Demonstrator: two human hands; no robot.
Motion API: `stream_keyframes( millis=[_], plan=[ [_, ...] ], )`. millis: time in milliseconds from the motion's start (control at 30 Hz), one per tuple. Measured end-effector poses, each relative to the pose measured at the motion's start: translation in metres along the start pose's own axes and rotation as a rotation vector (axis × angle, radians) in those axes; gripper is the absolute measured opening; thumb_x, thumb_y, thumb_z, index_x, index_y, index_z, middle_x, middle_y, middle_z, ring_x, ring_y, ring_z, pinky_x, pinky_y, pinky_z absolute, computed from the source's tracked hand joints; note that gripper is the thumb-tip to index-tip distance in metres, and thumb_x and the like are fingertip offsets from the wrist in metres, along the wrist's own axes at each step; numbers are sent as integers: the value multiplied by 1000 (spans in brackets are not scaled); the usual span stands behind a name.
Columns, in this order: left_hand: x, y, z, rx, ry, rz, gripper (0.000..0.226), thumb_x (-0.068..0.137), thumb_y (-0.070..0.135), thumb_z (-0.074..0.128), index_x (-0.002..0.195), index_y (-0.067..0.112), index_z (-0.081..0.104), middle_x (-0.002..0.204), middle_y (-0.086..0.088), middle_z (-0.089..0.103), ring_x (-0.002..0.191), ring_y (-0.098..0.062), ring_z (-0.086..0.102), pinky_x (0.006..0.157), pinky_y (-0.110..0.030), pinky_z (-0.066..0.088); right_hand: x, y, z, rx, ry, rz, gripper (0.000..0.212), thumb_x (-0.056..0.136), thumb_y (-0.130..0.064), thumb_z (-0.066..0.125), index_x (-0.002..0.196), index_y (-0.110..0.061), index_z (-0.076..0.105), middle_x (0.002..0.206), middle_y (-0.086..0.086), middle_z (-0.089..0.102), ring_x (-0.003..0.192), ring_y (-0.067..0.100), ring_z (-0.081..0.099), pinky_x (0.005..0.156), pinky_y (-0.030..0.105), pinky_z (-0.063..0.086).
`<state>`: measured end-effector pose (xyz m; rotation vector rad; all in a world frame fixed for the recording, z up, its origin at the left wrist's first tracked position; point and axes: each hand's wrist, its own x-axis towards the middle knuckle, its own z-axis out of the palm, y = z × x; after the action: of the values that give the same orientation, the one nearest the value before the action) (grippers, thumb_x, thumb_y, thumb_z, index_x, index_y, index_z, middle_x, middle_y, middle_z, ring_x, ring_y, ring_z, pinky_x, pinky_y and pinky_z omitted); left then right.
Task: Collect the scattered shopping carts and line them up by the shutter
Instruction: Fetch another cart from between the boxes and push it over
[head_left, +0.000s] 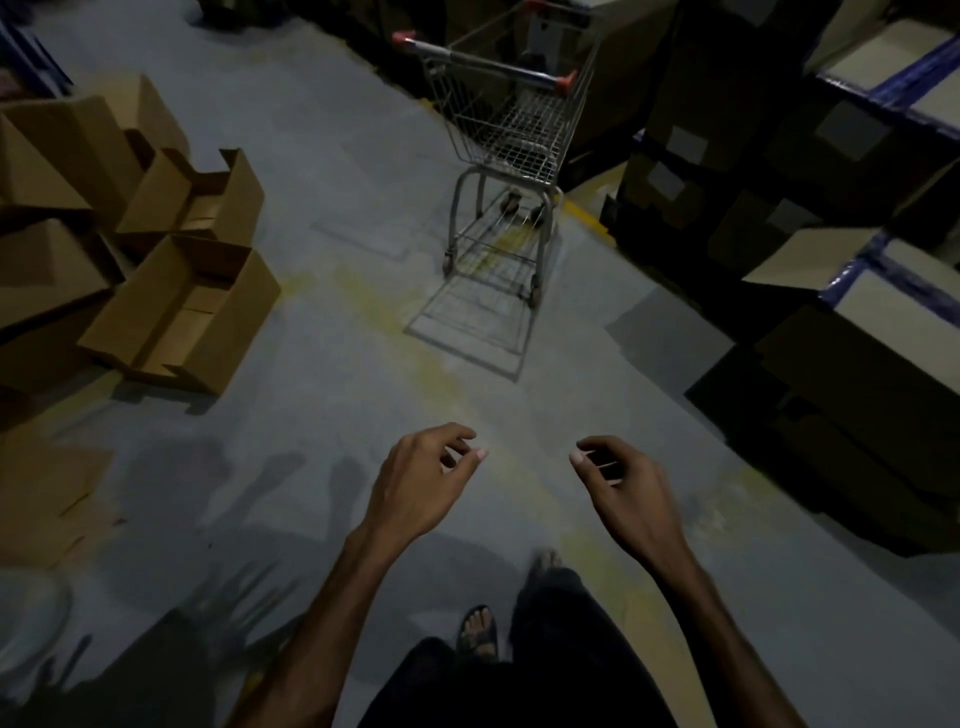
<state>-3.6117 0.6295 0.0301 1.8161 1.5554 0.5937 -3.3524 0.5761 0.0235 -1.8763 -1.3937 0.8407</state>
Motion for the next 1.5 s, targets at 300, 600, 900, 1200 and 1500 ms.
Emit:
stream_keyframes(
  millis=[300,600,900,1200,1500],
  plan=[
    [159,-13,-2,29,24,-84,28,99,45,71,120,27,76,97,18,72,82,1,68,77,-37,63,185,-2,14,-12,-88,-9,19,101,-39,68,111,-24,76,95,-15,74,86,-9,66,68,10,46],
    [322,12,-27,25,95,-166,28,100,44,70,121,26,75,96,18,70,84,4,67,79,-37,62,390,-53,4,-64,-192,-121,20,100,-41,69,110,-24,74,92,-12,73,81,-6,65,69,19,49],
    [443,-1,-51,3,152,-196,27,100,43,70,121,26,76,95,20,69,84,4,65,80,-35,61,528,-88,24,-111,-242,-155,22,100,-45,68,109,-26,75,91,-16,73,82,-9,66,64,5,43],
    [625,-32,-113,61,118,-78,28,101,43,69,120,23,76,101,14,74,83,-4,68,74,-31,60,669,-146,57,-138,-235,-100,29,100,-47,68,117,-24,74,100,-11,75,87,-3,68,72,20,52],
    [829,-43,-169,248,99,193,25,97,39,73,115,22,76,105,4,77,92,-19,72,79,-36,59,807,-196,67,-186,45,-84,29,98,-41,70,116,-20,76,109,-3,75,103,14,71,89,34,56]
  ],
)
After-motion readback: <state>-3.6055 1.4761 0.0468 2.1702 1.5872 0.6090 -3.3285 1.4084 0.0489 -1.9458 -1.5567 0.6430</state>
